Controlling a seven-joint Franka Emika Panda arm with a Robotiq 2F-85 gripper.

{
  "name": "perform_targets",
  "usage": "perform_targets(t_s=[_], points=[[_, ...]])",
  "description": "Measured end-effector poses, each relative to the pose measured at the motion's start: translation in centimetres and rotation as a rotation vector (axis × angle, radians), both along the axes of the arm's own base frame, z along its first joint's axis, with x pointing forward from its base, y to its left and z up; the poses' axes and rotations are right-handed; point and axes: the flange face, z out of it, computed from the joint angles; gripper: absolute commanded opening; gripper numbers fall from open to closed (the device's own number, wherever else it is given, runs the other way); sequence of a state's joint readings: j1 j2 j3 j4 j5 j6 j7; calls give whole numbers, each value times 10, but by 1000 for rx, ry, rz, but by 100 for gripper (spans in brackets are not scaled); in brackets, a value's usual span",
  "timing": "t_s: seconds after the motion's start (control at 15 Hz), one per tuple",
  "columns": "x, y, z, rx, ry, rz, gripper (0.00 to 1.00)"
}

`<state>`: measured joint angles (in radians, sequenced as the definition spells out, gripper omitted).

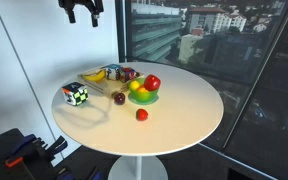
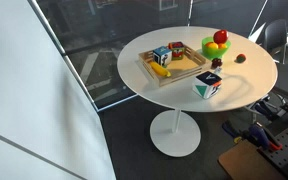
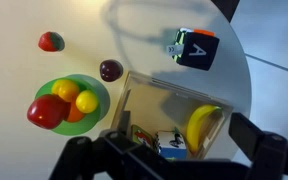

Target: Pick up the red strawberry toy and put it in the green bowl

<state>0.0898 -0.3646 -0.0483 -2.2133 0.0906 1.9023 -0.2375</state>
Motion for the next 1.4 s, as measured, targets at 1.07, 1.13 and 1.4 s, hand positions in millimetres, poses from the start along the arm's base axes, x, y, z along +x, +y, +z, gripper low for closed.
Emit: perform_targets(t_s=[1.07, 1.13, 1.4], points=[[8, -36, -24, -31, 53, -90, 100], [9, -42, -28, -39, 58, -109, 100], [15, -68, -52, -62, 50, -172, 100]])
